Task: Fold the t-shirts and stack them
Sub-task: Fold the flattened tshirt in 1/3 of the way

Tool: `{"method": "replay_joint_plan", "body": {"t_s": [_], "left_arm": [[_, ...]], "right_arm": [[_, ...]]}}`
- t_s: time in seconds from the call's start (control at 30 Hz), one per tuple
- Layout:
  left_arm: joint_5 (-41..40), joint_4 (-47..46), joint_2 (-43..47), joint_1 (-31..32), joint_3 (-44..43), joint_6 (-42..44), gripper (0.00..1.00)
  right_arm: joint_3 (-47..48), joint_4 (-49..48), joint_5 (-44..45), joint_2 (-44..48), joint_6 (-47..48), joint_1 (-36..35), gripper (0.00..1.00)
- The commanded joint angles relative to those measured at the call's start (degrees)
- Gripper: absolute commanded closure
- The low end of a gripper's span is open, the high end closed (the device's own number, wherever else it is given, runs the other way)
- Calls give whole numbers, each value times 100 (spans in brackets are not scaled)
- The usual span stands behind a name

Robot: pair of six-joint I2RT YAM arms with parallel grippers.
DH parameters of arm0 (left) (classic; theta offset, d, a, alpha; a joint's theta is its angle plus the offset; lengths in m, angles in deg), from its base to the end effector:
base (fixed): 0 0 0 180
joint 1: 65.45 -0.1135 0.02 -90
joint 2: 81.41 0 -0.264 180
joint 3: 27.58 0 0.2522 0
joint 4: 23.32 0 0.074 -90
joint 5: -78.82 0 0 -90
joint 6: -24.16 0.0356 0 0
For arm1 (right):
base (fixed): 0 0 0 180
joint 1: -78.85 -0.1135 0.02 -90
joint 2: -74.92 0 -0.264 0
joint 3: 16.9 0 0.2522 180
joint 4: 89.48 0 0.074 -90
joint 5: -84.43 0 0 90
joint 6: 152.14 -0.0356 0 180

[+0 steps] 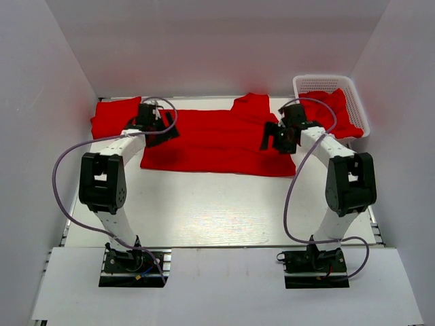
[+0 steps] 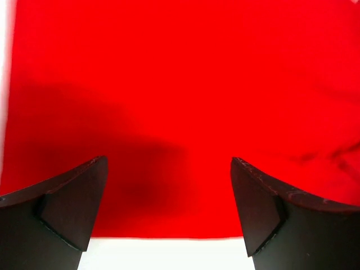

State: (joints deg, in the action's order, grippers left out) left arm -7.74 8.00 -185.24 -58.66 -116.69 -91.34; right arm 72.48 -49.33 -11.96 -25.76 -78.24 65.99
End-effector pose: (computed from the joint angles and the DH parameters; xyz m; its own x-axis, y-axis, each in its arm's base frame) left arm 0.4000 -0.0498 0.2269 -0.7138 -0.3478 -0.6079 -0.1639 0.9268 -0.3378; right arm 0.3739 0.0894 0.2380 -0.8126 0.0972 -0.5746 -0.0660 0.9643 0.2564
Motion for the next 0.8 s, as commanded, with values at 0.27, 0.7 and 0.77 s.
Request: {"method": "replay_joint_plan", "body": {"t_s": [0.27, 0.7, 0.77], "left_arm": [[702, -359, -85, 156, 1601, -184, 0], [385, 1037, 2624, 209, 4141, -745, 0], [385, 1563, 3331, 209, 4563, -886, 0]], "right_arm": [[-1126, -1040, -55, -505, -201, 117, 10], [-4078, 23, 552, 2060, -1569, 153, 10], [-4606, 277, 376, 2973, -1738, 135, 10]]}}
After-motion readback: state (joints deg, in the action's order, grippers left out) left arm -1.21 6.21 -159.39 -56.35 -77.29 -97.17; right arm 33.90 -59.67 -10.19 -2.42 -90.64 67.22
